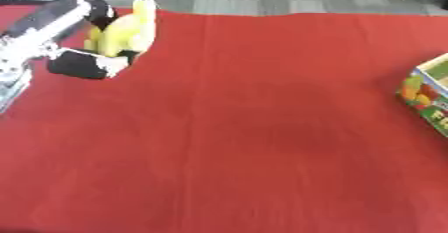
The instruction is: Pick up the objects with one hand, pass them to the other hand, and then place them into the box on the other side of the table.
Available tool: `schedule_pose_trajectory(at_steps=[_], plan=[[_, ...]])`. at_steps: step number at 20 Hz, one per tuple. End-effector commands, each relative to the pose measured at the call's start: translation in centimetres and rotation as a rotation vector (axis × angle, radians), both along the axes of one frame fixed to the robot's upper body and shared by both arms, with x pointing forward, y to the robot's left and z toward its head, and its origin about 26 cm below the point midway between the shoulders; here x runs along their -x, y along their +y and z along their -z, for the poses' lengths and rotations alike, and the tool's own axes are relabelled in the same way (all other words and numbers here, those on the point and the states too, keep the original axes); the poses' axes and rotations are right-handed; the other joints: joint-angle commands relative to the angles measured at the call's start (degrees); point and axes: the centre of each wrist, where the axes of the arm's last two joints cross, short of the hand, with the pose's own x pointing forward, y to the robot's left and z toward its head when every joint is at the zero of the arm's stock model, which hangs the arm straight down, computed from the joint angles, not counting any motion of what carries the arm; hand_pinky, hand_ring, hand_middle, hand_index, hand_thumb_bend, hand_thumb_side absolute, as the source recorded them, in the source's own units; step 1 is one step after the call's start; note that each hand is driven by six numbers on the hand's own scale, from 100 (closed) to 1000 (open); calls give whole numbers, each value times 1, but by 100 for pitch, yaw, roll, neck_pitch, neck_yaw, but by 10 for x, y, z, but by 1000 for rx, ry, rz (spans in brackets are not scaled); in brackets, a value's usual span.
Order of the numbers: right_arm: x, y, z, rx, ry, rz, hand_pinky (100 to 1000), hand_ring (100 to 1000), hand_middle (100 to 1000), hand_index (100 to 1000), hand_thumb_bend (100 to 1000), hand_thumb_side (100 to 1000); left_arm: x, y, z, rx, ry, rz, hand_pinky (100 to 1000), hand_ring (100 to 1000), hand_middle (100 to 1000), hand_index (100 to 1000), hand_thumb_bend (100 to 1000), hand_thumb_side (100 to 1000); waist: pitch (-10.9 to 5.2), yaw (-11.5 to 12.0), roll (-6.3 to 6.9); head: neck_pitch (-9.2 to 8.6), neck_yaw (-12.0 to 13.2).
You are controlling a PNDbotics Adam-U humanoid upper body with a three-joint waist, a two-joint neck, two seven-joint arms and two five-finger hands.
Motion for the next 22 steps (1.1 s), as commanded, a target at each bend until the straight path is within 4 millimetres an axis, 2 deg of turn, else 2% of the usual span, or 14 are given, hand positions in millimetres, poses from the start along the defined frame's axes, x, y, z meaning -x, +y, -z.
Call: schedule_pose_trajectory(at_steps=[1, 11, 12, 13, 16, 22], plan=[[10, 15, -26, 94, -93, -76, 966, 1000, 780, 905, 100, 100, 0, -8, 1, 39, -15, 29, 662, 521, 410, 542, 100, 330, -120, 4, -28, -85, -35], [19, 70, -51, 373, -278, -297, 939, 995, 780, 880, 100, 100, -6, -32, 25, 99, -5, 81, 658, 516, 408, 546, 100, 377, -139, 56, -92, -57, -151], [19, 75, -51, 400, -293, -317, 937, 994, 780, 880, 100, 100, -6, -33, 27, 100, -5, 87, 658, 517, 407, 546, 100, 289, -139, 59, -95, -50, -164], [19, 79, -52, 423, -306, -336, 936, 993, 780, 879, 100, 100, -6, -35, 28, 100, -6, 93, 658, 517, 407, 546, 100, 373, -140, 63, -99, -39, -180], [17, 93, -54, 477, -333, -384, 934, 992, 782, 878, 100, 100, -6, -39, 31, 101, -12, 110, 658, 516, 406, 546, 100, 377, -145, 72, -105, -19, -222], [9, 114, -54, 583, -372, -452, 928, 990, 787, 877, 100, 161, -6, -47, 36, 108, -39, 125, 655, 515, 403, 544, 100, 366, -166, 80, -110, 18, -290]])
